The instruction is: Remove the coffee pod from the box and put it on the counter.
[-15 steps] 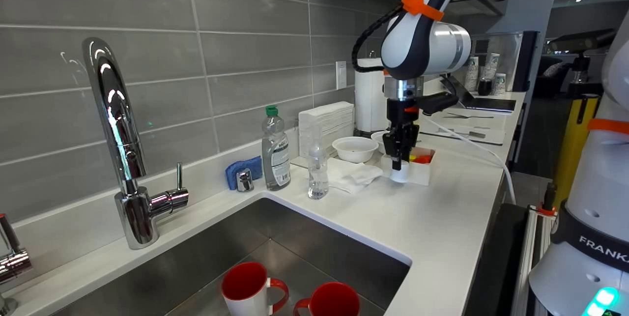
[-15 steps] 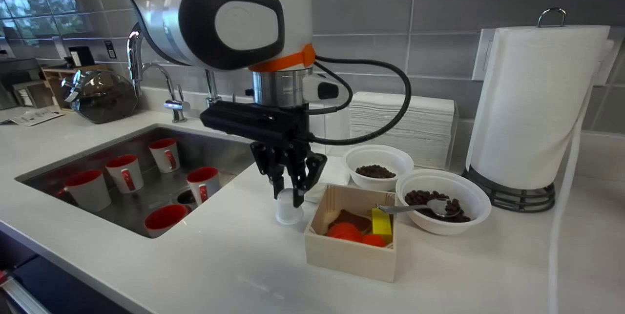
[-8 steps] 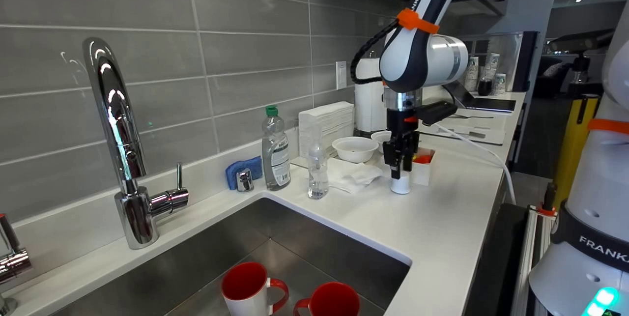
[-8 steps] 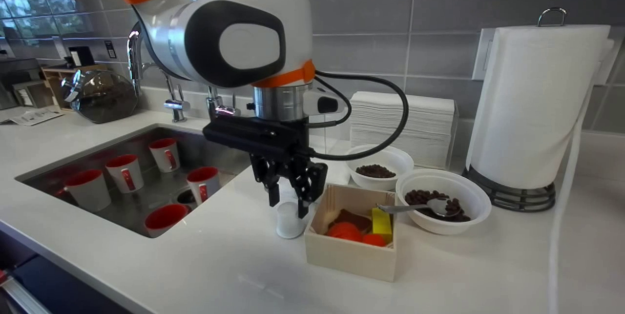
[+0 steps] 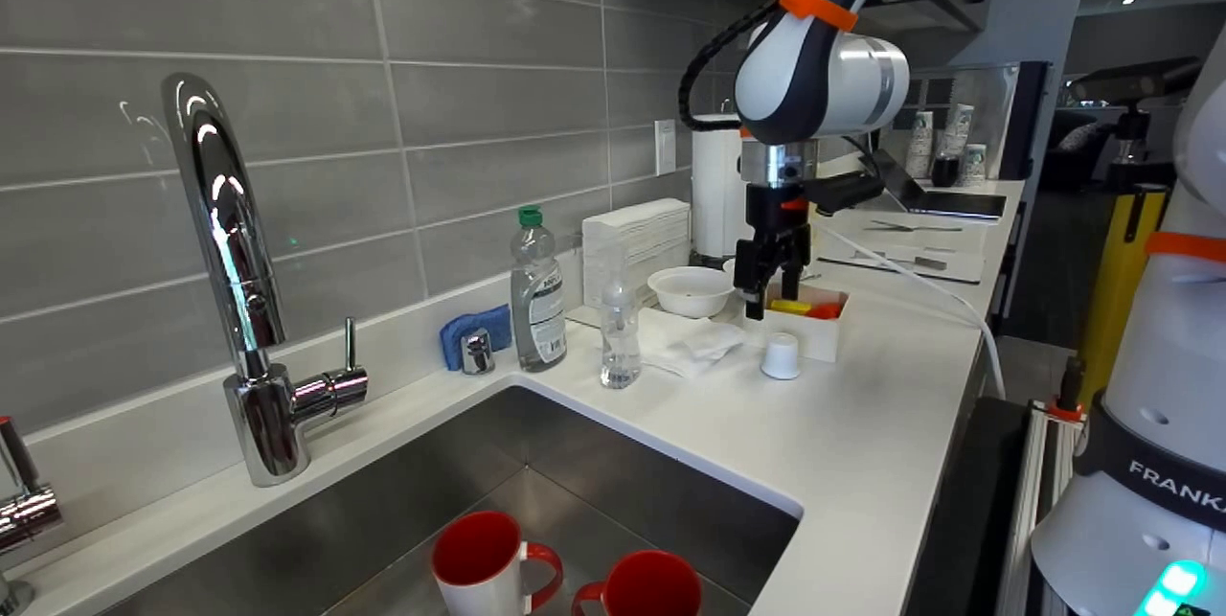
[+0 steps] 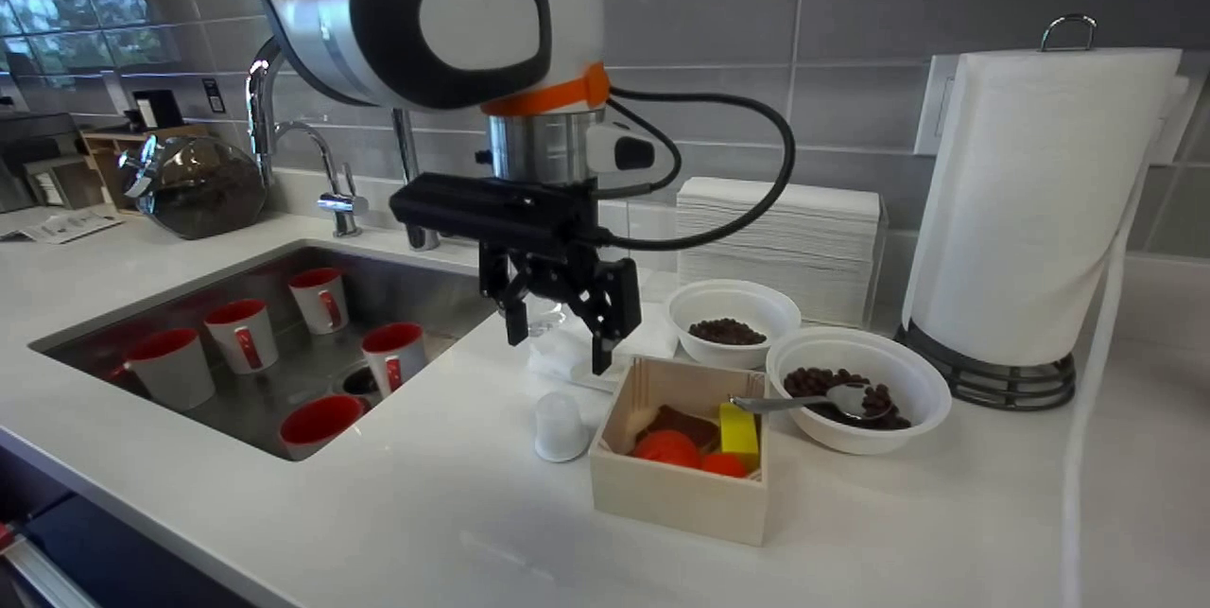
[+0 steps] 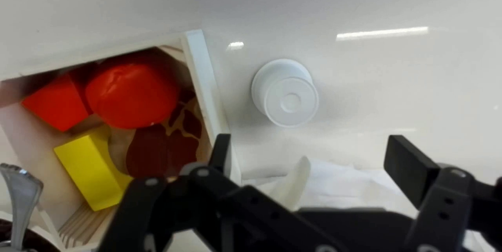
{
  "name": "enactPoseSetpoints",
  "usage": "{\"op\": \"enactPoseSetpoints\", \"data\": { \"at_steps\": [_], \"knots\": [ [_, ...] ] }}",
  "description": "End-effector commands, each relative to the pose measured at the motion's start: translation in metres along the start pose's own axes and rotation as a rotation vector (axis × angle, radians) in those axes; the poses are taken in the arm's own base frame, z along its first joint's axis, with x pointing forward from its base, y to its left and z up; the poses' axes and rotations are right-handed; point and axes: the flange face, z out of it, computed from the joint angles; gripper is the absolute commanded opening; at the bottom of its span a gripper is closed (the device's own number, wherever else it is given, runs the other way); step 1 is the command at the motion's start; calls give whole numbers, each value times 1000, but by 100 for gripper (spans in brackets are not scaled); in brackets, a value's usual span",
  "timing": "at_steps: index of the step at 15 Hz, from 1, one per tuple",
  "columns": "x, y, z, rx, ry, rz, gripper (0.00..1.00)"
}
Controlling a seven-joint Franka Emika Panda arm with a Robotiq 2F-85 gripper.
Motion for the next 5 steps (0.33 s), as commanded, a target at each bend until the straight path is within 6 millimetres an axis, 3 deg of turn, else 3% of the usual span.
{"op": "enactPoseSetpoints", "data": {
  "at_steps": [1,5],
  "knots": [
    [-12,-7,-40,32,22,-11,100],
    [-18,-8,-69,44,29,-11,100]
  ]
}}
